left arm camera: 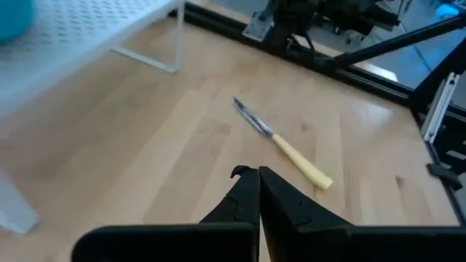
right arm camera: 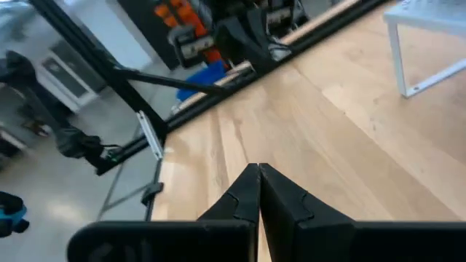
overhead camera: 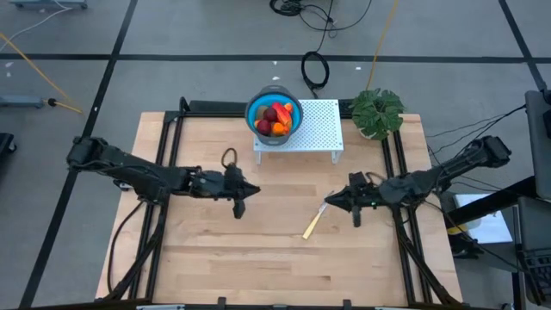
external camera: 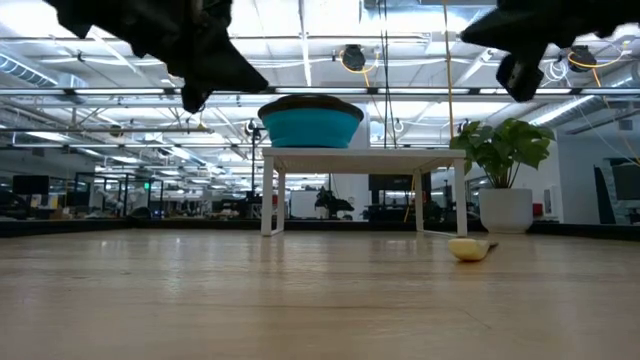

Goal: Pick & Place Fruit
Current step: Put the yellow knife on the shelf

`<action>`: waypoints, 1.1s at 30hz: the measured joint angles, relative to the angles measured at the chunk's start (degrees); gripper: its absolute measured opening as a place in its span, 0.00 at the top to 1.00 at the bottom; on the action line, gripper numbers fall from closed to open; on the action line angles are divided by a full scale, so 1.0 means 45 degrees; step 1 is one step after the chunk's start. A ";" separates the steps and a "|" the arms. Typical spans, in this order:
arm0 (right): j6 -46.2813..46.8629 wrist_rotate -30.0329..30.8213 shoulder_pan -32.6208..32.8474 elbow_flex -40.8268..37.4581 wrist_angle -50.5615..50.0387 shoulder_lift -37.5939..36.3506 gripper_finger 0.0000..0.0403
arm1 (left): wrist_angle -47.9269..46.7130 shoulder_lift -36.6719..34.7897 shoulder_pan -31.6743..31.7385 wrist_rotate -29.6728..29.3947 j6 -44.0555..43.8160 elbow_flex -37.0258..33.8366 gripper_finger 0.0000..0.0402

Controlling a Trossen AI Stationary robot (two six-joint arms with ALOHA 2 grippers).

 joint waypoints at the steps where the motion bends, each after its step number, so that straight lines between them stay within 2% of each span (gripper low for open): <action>1: 0.0141 0.0293 0.0105 0.0437 -0.0251 0.0365 1.00 | 0.0093 -0.0356 0.0021 -0.0004 0.0162 -0.0294 0.99; 7: 0.1423 0.0853 0.0478 0.2592 -0.2211 0.2720 1.00 | 0.0135 -0.2297 0.0019 0.0169 0.1167 -0.1532 0.96; 11: 0.2549 0.0851 0.0566 0.3982 -0.3172 0.4295 1.00 | 0.0112 -0.3504 0.0097 0.0363 0.1729 -0.2173 0.99; 15: 0.3810 0.0846 0.0687 0.5366 -0.4640 0.5718 1.00 | 0.0046 -0.4665 0.0201 0.0779 0.2323 -0.2715 0.97; 20: 0.5967 0.0811 0.0838 0.7302 -0.7246 0.7177 1.00 | -0.0383 -0.5884 0.0473 0.1259 0.2647 -0.3380 0.96; 24: 0.8572 0.0709 0.0962 0.9128 -0.9853 0.8333 1.00 | -0.0750 -0.6441 0.0708 0.1345 0.2712 -0.3665 0.99; 29: 1.2030 -0.0726 0.0959 1.1154 -1.2364 0.9888 1.00 | -0.0972 -0.6654 0.0985 0.1745 0.3090 -0.3826 0.97; 33: 1.4816 -0.2441 0.0959 1.1900 -1.3297 1.0938 1.00 | -0.1003 -0.6650 0.1221 0.2185 0.3234 -0.3821 0.94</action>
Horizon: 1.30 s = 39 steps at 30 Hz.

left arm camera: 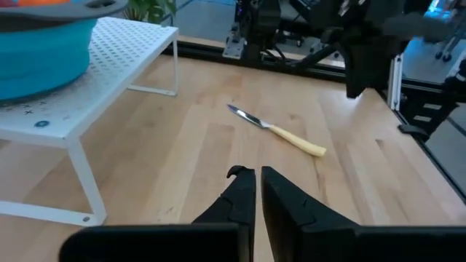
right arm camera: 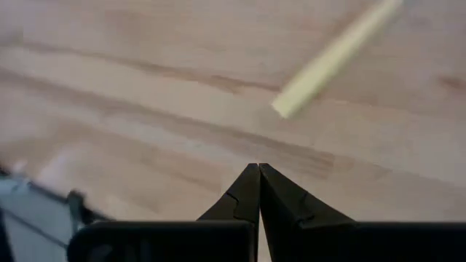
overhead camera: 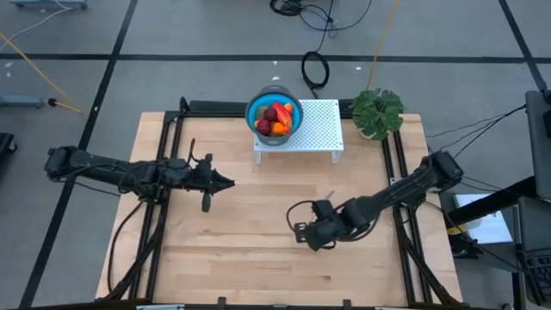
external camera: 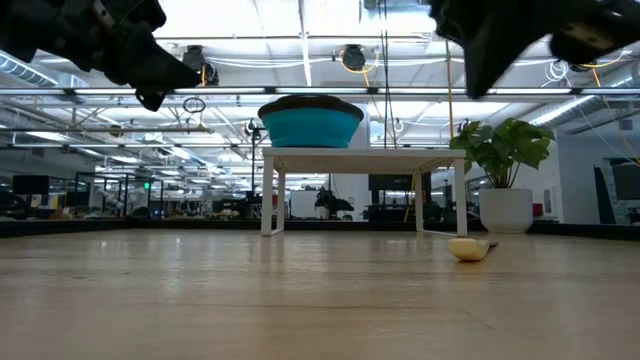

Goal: Pick & Place Fruit
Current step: Put the yellow knife on the shelf

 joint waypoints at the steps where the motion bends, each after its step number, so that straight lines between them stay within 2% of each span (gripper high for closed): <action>1: 0.0637 -0.0239 0.0002 -0.0002 -0.0054 0.0147 1.00 | 0.0005 0.0005 0.0041 0.0138 0.0036 0.0000 0.94; 5: 0.2355 -0.0469 0.0036 -0.0010 -0.0340 0.0623 1.00 | -0.0014 0.0005 0.0213 0.0288 0.0229 0.0000 0.96; 10: 0.3480 -0.0366 -0.0142 -0.0011 -0.1425 0.0687 1.00 | -0.0015 0.0005 0.0528 0.0423 0.0480 0.0005 0.99; 16: 0.3530 0.0241 -0.0291 -0.0024 -0.1810 0.0692 1.00 | -0.0015 0.0005 0.0891 0.0477 0.0599 0.0005 0.94; 21: 0.3498 0.0241 -0.0380 -0.0024 -0.1851 0.0692 0.97 | -0.0005 0.0005 0.1052 0.0510 0.0782 0.0010 0.94; 29: 0.3770 0.0241 -0.0379 -0.0024 -0.1832 0.0692 0.81 | -0.0005 0.0005 0.1101 0.0506 0.0889 0.0010 0.94; 35: 0.5402 0.0852 -0.0433 -0.0248 -0.1754 0.0687 0.64 | -0.0005 0.0005 0.1101 0.0506 0.0884 0.0015 0.94; 39: 0.5127 0.0912 -0.0559 -0.0814 -0.1625 0.0692 0.54 | -0.0005 0.0005 0.1101 0.0503 0.0884 0.0024 0.94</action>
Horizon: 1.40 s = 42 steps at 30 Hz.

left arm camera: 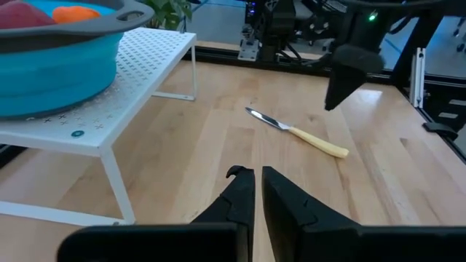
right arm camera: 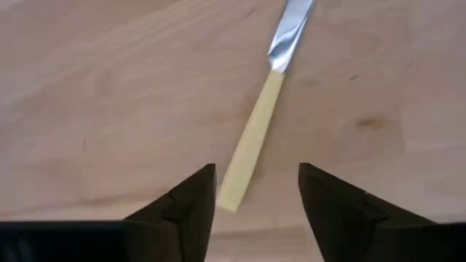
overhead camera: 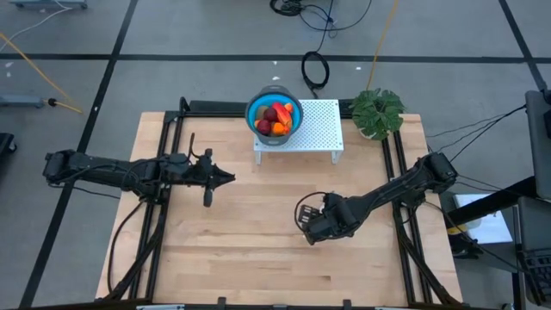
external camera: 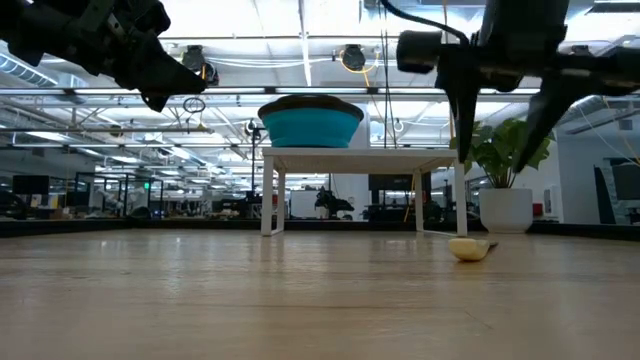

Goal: Pick & Place Fruit
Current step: Put the yellow knife on the shelf

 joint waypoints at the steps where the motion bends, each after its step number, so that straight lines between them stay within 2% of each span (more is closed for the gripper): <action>1: 0.0046 0.0000 -0.0017 -0.0112 0.0011 0.0000 0.53 | 0.0000 0.0000 0.0000 0.0000 0.0000 0.0000 0.94; 8: 0.0464 0.0000 -0.0305 -0.0713 0.0811 0.0000 0.50 | 0.0003 0.0000 0.0000 -0.0001 -0.0002 0.0000 0.94; 15: 0.0155 -0.0048 -0.0673 -0.2062 0.3073 0.0000 0.54 | 0.0005 0.0000 0.0000 -0.0006 -0.0010 0.0000 0.94; 21: 0.0119 -0.0373 -0.0894 -0.3000 0.4175 0.0000 0.59 | 0.0005 0.0000 0.0000 -0.0016 -0.0010 0.0000 0.94; 26: -0.0172 -0.0451 -0.1081 -0.3264 0.4750 0.0350 0.62 | 0.0010 0.0000 0.0000 -0.0044 0.0219 0.0000 0.94; 29: -0.0629 -0.1049 -0.1247 -0.3252 0.5137 0.0731 0.64 | 0.0010 0.0000 0.0000 -0.0099 0.0289 0.0000 0.94; 37: -0.0761 -0.1661 -0.1427 -0.3222 0.4962 0.1159 0.71 | -0.0008 0.0005 0.0000 -0.0157 0.0272 0.0005 0.94; 42: -0.0510 -0.1710 -0.1403 -0.3222 0.4329 0.1083 0.81 | 0.0010 0.0005 0.0000 -0.0157 0.0262 0.0005 0.94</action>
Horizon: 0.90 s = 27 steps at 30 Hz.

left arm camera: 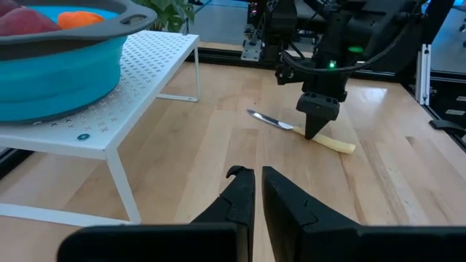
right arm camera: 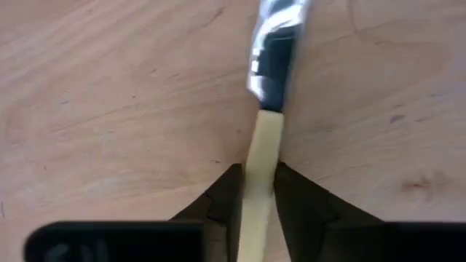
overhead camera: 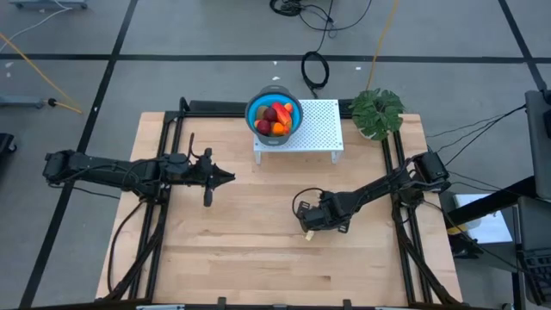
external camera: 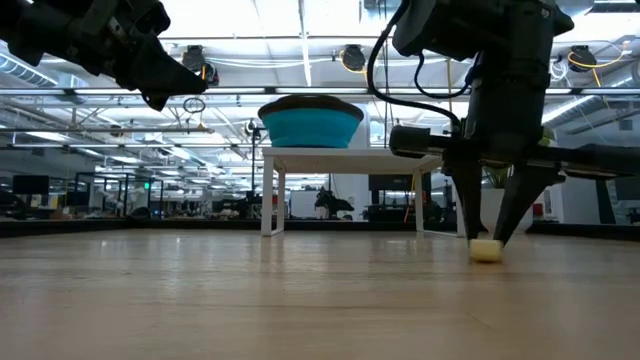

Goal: Pick & Place Fruit
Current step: Put the yellow knife on the shelf

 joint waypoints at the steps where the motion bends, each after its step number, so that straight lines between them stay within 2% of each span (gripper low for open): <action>1: -0.0023 0.0000 0.0000 0.0000 0.0003 0.0000 0.83 | 0.0003 0.0000 0.0000 0.0000 -0.0003 0.0000 0.94; 5: -0.0214 0.0029 0.0000 -0.0012 -0.0068 0.0002 0.90 | 0.0006 0.0000 0.0000 0.0000 -0.0024 0.0000 0.94; 12: -0.0332 0.0210 0.0078 -0.0044 -0.0496 -0.0561 0.88 | 0.0015 0.0000 0.0000 -0.0001 -0.0126 0.0000 0.94; 15: -0.0499 0.0245 0.0277 -0.0131 -0.1418 -0.1224 0.88 | 0.0071 0.0000 0.0000 -0.0004 -0.0127 0.0000 0.94; 20: -0.1210 0.0494 0.0702 -0.0063 -0.1658 -0.2687 0.89 | 0.0070 -0.0005 0.0000 0.0035 -0.0129 0.0000 0.94; 24: -0.2233 0.1498 0.1236 -0.0097 -0.1710 -0.4160 0.89 | 0.0102 -0.0005 0.0000 0.0083 -0.0166 0.0000 0.94; 27: -0.2998 0.2987 0.1590 -0.0073 -0.1528 -0.5379 0.89 | 0.0098 0.0000 0.0000 0.0091 -0.0343 0.0000 0.94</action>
